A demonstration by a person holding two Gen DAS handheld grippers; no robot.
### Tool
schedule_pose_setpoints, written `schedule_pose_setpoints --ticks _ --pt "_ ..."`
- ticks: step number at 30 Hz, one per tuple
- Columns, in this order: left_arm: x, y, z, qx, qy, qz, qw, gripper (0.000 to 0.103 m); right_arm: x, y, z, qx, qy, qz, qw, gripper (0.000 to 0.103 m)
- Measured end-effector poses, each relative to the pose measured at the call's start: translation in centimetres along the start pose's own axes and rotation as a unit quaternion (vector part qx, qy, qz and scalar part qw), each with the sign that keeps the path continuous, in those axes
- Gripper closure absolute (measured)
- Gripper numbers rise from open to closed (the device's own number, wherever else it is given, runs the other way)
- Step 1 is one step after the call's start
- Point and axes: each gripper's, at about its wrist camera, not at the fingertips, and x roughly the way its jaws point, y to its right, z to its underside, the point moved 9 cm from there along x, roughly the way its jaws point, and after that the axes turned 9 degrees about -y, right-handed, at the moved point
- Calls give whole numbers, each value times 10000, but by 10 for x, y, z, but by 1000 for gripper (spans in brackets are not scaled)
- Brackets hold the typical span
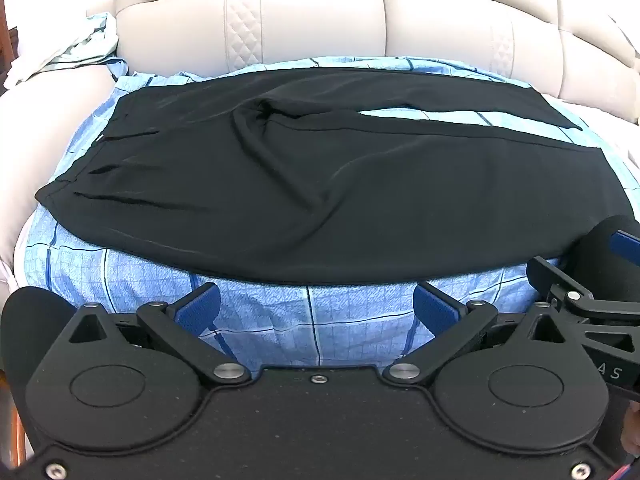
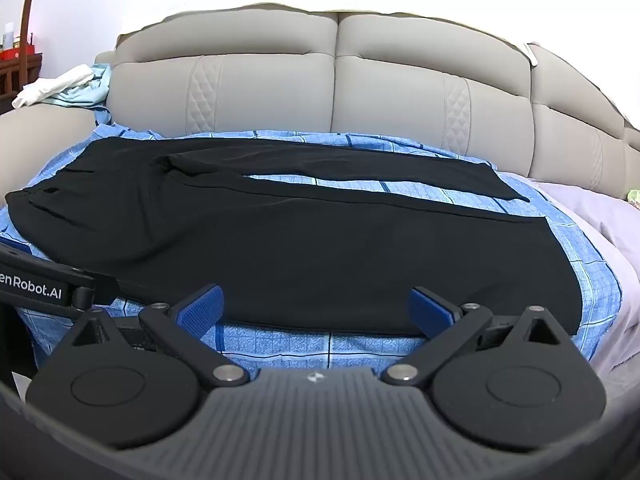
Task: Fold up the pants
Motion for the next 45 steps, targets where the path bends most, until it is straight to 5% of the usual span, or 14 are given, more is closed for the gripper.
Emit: schedule_pose_setpoints --ticks 45 --pt "0 2 -1 13 -9 35 10000 0 1 -3 -3 -109 49 106 9999 0"
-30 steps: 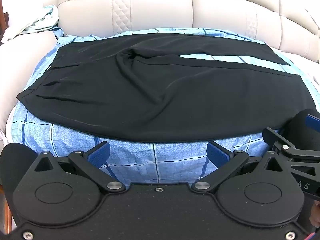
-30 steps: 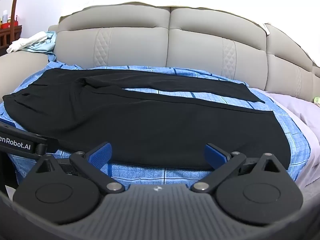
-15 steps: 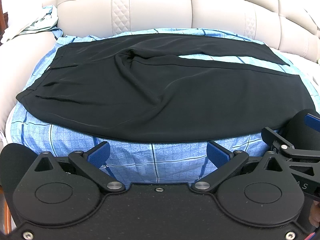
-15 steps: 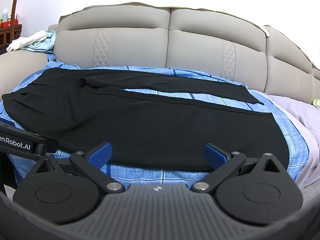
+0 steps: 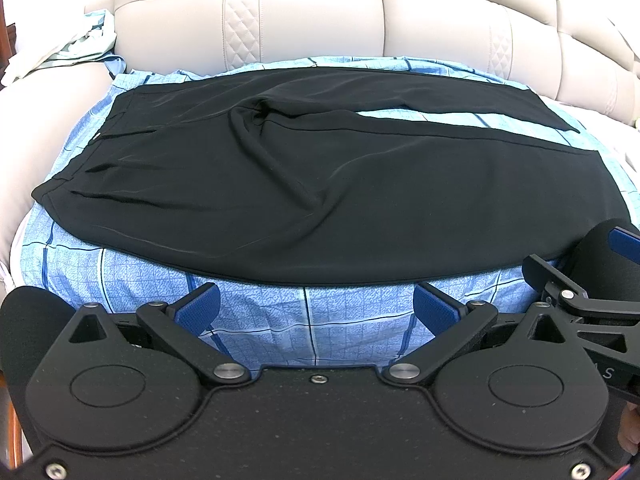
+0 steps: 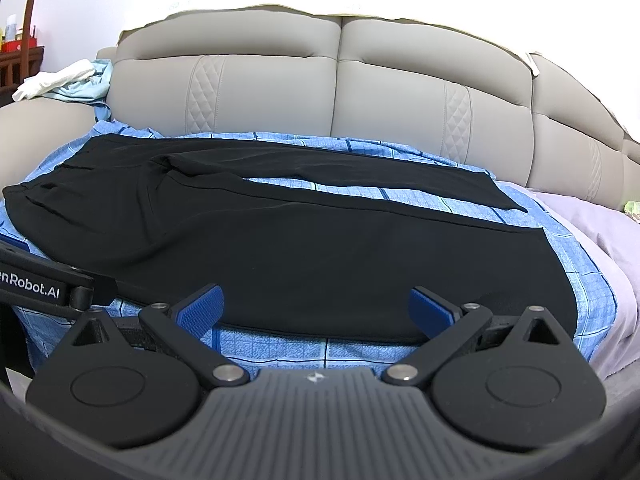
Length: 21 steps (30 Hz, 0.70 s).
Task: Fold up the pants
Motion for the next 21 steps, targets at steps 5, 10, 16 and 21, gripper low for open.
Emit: schedule_pose_setpoints --ticks 5,10,16,21 --pt "0 0 0 -12 4 8 10000 0 0 -1 0 -19 9 12 10000 0" --pt "0 0 0 -14 7 8 10000 0 -1 -2 0 -19 11 25 10000 0" --pt "0 -3 -1 -65 4 33 10000 0 -1 -2 0 -42 21 29 10000 0" --pt "1 -4 0 -83 -2 21 10000 0 -1 -2 -1 -39 24 27 10000 0"
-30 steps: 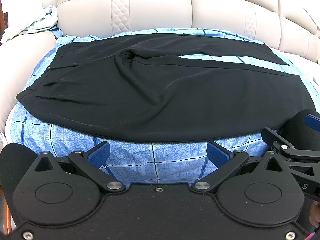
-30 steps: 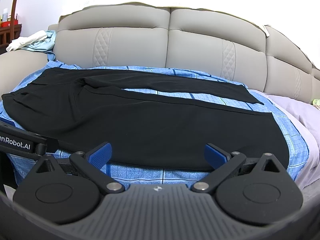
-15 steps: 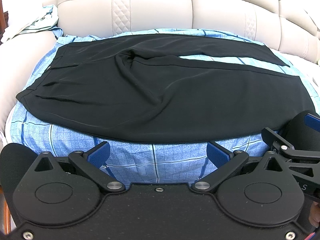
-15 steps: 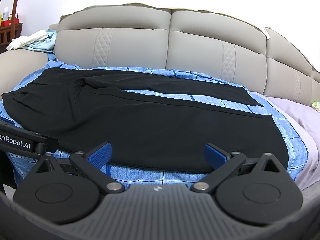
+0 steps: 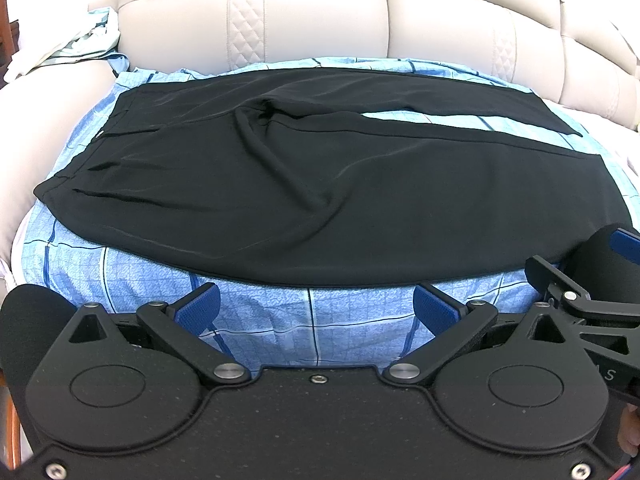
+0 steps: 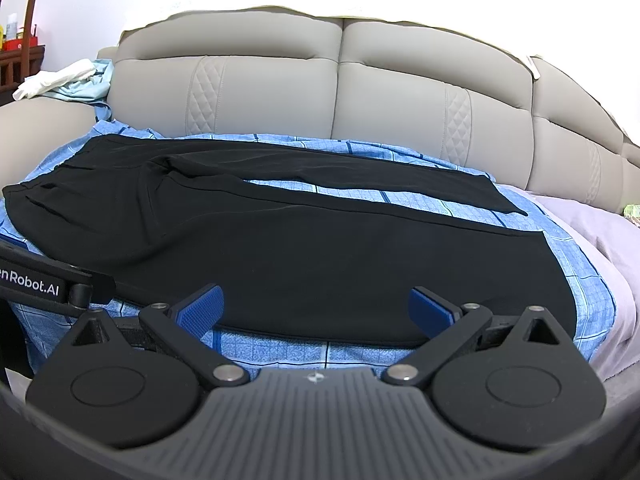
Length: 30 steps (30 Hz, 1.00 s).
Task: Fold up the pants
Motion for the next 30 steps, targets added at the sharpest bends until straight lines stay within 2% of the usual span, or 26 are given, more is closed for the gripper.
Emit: schedule_pose_setpoints --ticks 30 --pt "1 -3 0 -30 -22 -29 10000 0 0 1 0 -10 -2 12 10000 0"
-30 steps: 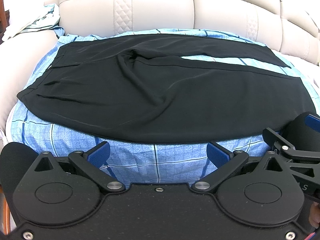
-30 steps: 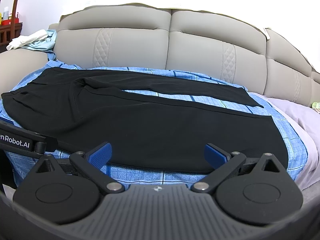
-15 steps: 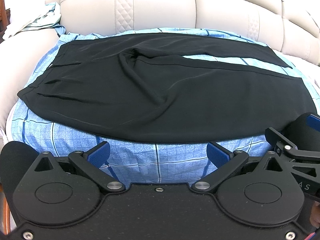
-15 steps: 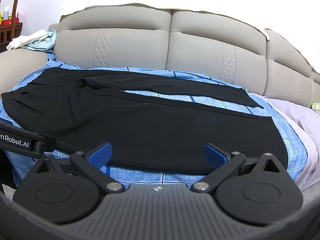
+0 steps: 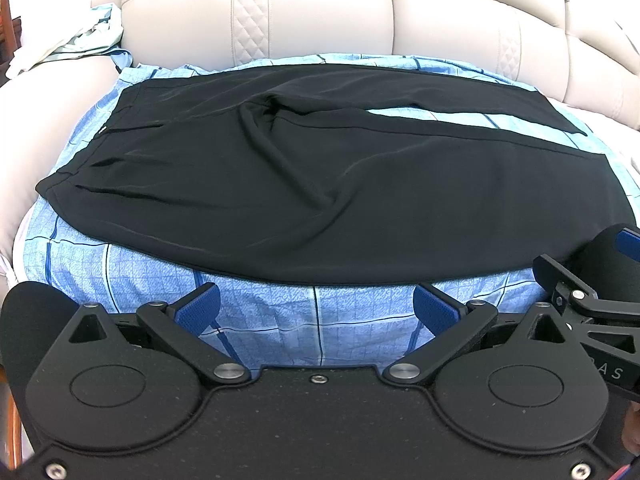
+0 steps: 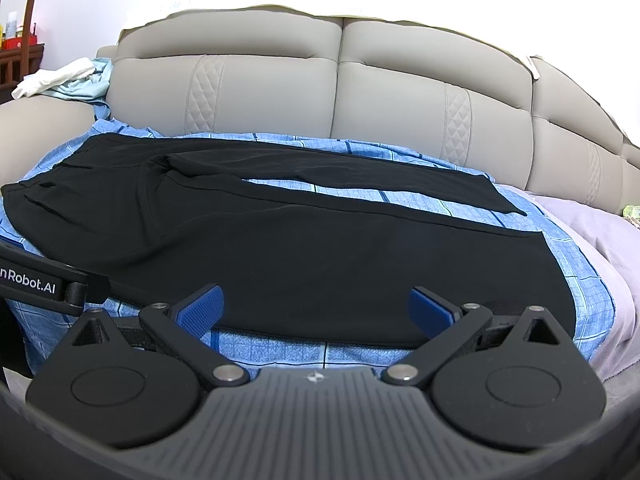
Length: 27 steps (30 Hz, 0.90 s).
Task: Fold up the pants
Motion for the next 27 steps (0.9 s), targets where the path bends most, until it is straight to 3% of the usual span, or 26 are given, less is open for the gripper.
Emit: schedule_pose_setpoints --ticks 12,19,27 --pt "0 0 0 3 -10 2 10000 0 1 0 1 2 -13 12 10000 0" --pt "7 -3 2 -47 -123 224 9997 0 2 0 1 5 -22 11 10000 0" --pt "16 -4 -3 14 -104 -77 9999 0 8 0 2 58 -53 9 10000 0"
